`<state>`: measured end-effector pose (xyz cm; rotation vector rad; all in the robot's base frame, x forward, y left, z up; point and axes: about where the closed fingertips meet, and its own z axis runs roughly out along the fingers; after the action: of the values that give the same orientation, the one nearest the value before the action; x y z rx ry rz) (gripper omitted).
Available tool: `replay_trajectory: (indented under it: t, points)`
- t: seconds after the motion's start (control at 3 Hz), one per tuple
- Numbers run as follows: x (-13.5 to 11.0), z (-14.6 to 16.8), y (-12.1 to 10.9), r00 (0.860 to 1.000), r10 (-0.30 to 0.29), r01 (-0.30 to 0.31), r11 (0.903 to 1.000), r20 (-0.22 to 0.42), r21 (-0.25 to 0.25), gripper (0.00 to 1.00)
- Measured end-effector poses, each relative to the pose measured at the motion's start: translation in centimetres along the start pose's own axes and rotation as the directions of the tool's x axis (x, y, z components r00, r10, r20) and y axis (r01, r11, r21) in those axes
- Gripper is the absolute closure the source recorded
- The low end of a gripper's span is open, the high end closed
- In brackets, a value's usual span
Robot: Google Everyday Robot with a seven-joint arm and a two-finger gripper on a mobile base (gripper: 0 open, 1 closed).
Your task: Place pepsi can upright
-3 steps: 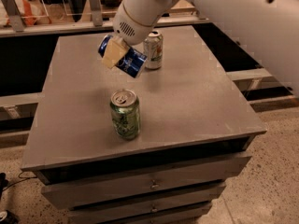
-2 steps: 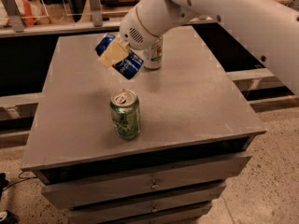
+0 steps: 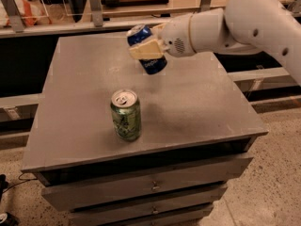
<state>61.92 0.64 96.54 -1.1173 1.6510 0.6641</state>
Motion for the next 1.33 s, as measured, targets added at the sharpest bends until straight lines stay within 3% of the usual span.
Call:
replay_trajectory:
  t: [0.33, 0.67, 1.0, 1.33]
  points:
    - [2.3, -3.5, -2.5, 0.998, -0.002, -0.002, 0.997, 0.055, 0.077, 1.0]
    - [4.3, -5.5, -4.3, 0.993, 0.038, -0.052, 0.9909, 0.112, 0.124, 1.0]
    - [5.4, -5.8, -4.9, 0.981, 0.091, -0.113, 0.986, 0.173, 0.122, 1.0]
    - [6.0, -5.4, -4.5, 0.964, 0.146, -0.168, 0.9821, 0.221, 0.085, 1.0]
